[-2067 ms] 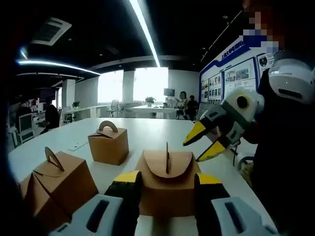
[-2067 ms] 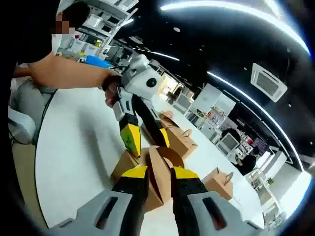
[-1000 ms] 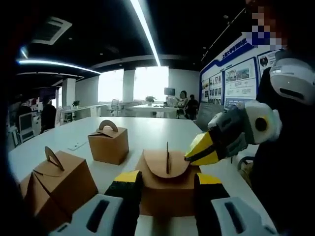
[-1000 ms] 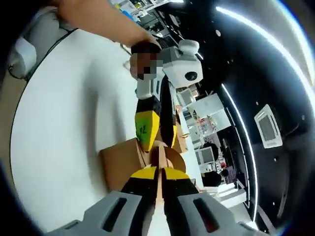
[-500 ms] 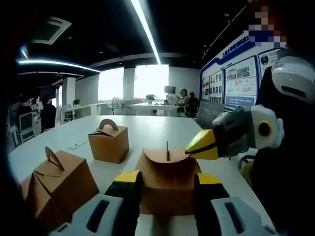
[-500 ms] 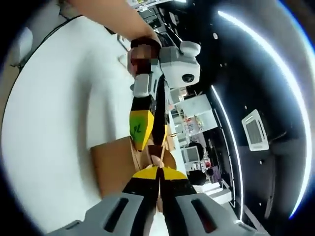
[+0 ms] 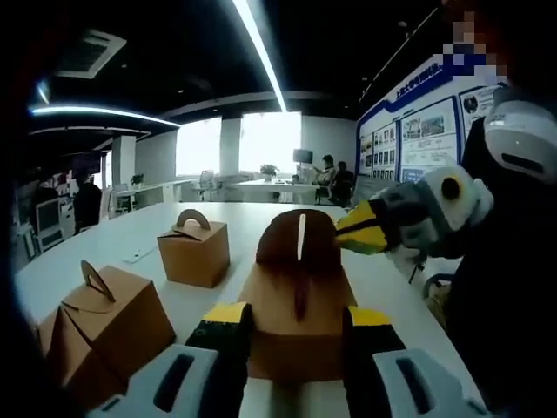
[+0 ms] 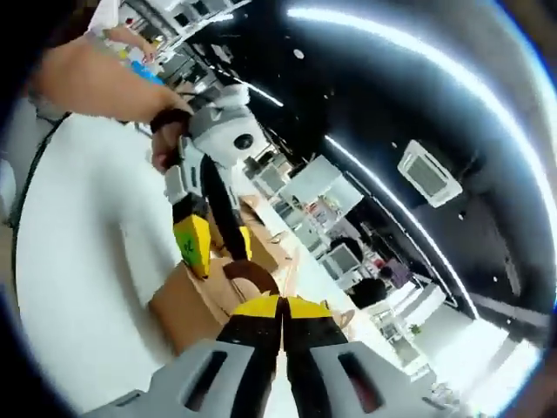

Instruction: Pick up one paper box from the group, open the paper box, and remove the item inside

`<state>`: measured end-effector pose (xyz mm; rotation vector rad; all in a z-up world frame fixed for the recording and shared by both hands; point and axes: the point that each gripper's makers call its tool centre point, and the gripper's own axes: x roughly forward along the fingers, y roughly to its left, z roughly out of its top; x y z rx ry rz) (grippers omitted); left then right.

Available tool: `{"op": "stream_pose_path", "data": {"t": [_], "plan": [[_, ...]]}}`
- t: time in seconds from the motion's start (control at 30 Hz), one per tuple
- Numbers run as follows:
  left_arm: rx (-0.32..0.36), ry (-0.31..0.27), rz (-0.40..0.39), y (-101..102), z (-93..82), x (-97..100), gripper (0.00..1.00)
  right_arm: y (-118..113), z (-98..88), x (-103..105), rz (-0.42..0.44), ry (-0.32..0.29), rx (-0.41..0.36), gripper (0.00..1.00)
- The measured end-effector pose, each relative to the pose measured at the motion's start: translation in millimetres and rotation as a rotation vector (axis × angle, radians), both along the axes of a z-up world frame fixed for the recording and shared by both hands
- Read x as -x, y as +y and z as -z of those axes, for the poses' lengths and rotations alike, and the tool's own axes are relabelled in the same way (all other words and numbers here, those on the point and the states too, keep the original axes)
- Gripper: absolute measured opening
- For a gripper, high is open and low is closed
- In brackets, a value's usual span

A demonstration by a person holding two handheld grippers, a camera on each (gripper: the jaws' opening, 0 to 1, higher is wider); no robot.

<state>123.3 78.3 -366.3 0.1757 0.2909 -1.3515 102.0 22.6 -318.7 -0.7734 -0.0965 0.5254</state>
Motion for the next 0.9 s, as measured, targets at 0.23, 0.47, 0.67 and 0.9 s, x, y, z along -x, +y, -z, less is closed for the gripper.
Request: {"op": "stream_pose_path", "data": {"t": [0.23,0.47,0.67,0.9], "plan": [[-0.004,0.003,0.001,0.7,0.2,-0.1,0.43,-23.4,-3.6,-6.0,0.016,0.221,-0.468,0.02],[-0.003,0.003,0.001,0.9,0.4,0.1,0.43,-39.1,-0.8,-11.2,0.017,0.437,-0.919,0.02],[-0.002,0.003,0.004,0.6,0.7,0.6,0.43,-48.3,5.1,-11.6,0.028,0.540,-1.119,0.02],[-0.002,0.004,0.004,0.4,0.9,1.0,0.42,-57.8,12.1,-12.4,0.040,0.624,-1.285,0.02]]}}
